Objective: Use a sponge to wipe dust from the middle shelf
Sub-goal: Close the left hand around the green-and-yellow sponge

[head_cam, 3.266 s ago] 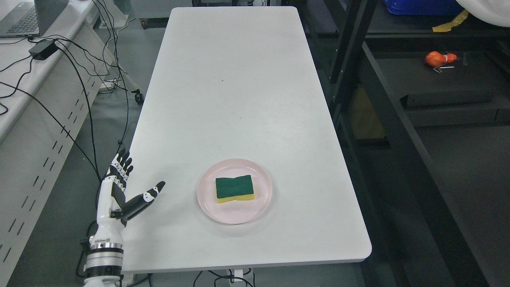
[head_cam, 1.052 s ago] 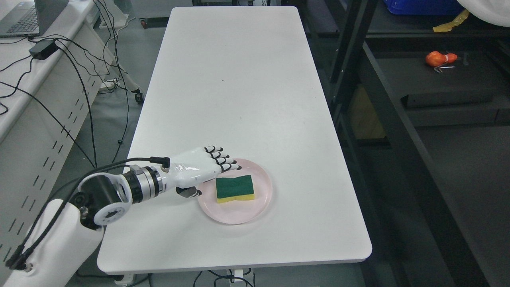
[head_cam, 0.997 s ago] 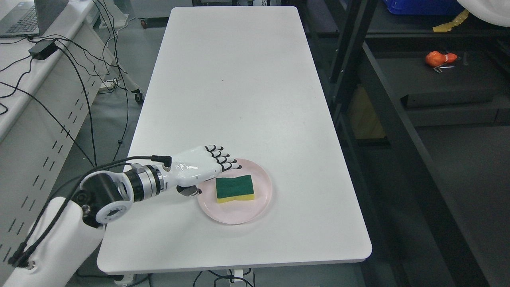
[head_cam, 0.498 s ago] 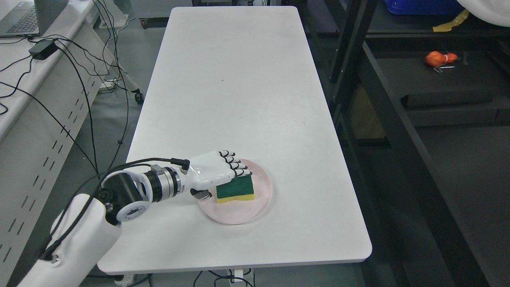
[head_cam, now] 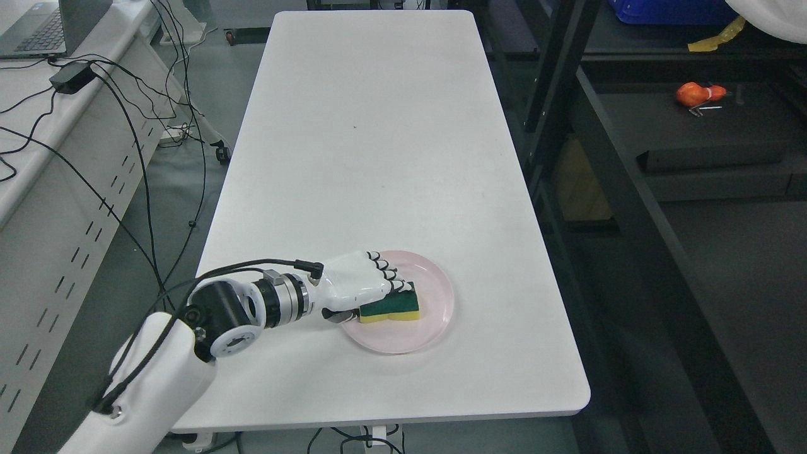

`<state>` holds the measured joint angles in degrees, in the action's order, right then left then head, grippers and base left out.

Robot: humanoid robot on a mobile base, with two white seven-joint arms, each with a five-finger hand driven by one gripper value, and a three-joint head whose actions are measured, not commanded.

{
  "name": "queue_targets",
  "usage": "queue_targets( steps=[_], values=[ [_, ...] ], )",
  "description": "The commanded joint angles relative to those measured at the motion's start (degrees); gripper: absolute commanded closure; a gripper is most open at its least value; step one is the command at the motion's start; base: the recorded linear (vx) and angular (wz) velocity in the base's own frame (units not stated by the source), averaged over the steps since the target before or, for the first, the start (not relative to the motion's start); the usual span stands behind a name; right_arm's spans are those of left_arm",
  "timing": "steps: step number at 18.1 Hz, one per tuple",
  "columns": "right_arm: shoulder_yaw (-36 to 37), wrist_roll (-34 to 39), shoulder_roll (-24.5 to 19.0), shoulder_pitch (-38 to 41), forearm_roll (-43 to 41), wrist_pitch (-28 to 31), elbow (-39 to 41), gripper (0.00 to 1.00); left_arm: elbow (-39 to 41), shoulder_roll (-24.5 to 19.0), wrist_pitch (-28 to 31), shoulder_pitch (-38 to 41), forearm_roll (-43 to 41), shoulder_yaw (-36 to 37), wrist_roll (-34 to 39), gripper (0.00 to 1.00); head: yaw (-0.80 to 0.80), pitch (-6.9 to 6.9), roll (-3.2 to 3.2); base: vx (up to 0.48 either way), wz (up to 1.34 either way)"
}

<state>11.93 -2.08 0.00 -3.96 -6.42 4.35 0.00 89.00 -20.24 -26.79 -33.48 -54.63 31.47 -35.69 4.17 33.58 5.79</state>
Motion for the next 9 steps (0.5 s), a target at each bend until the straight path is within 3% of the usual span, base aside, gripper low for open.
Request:
queue_targets(
  steps=[1, 7, 9],
  values=[
    [0.0, 0.0, 1.0, 0.0, 0.0, 0.0, 1.0, 0.0, -0.1, 4.2, -1.3, 1.5, 0.5, -5.8, -0.3, 0.5, 0.0, 0.0, 0.0, 0.0, 0.0],
    [0.0, 0.0, 1.0, 0.0, 0.0, 0.0, 1.0, 0.0, -0.2, 8.9, -7.1, 5.0, 9.7, -17.2, -0.3, 0.96, 0.0, 0.0, 0.0, 0.0, 0.0],
    [0.0, 0.0, 1.0, 0.0, 0.0, 0.0, 1.0, 0.0, -0.2, 11.6, -8.7, 6.4, 11.4, -22.4, -0.3, 1.0, 0.0, 0.0, 0.0, -0.001, -0.01]
  ],
)
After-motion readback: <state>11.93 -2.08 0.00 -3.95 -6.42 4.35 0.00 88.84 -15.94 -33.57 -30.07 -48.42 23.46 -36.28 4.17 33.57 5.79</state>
